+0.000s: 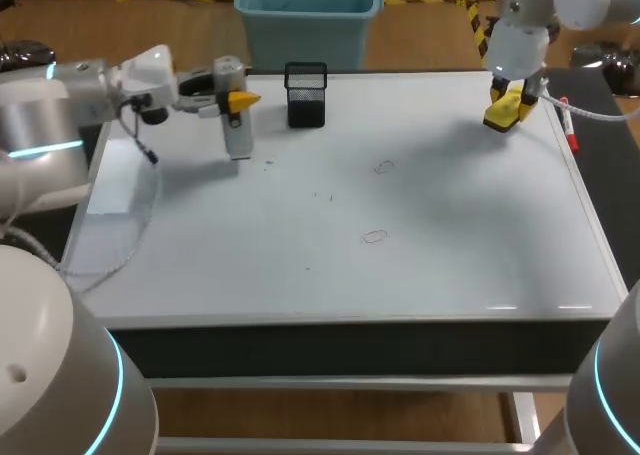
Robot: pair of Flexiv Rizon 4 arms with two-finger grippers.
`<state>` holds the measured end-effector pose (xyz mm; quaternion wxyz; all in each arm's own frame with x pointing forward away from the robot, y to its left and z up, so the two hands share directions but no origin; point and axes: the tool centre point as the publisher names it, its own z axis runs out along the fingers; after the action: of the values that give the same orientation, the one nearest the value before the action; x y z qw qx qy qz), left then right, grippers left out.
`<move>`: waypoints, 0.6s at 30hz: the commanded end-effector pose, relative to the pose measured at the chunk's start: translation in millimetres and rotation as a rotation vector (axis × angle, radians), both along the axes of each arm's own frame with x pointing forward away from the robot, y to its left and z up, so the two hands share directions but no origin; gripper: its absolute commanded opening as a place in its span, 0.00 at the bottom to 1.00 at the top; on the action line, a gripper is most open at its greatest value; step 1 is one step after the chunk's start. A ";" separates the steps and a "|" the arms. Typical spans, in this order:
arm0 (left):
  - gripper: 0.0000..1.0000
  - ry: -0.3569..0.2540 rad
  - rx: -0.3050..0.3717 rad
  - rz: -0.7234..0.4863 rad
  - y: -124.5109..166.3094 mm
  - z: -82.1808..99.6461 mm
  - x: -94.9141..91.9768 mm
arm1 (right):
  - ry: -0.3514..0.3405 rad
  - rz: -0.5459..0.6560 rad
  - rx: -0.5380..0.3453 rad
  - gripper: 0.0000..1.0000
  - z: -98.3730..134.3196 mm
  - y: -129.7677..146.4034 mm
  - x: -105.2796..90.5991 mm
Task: Pick up the inspection probe, press it on each red-marked spot on the whiteboard one by one, put down the probe, pick up the eraser, and wipe off all the red marks.
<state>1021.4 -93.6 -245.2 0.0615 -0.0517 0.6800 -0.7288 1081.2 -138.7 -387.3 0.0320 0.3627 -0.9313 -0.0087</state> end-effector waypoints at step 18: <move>0.00 0.081 0.016 -0.097 -140.5 11.6 14.2 | 0.000 0.002 -0.002 0.00 0.9 -0.6 -0.3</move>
<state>1037.2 -215.5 -230.6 -0.0059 -0.0435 0.6909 -0.7217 1081.1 -138.7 -387.5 0.0318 0.3627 -0.9313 -0.0088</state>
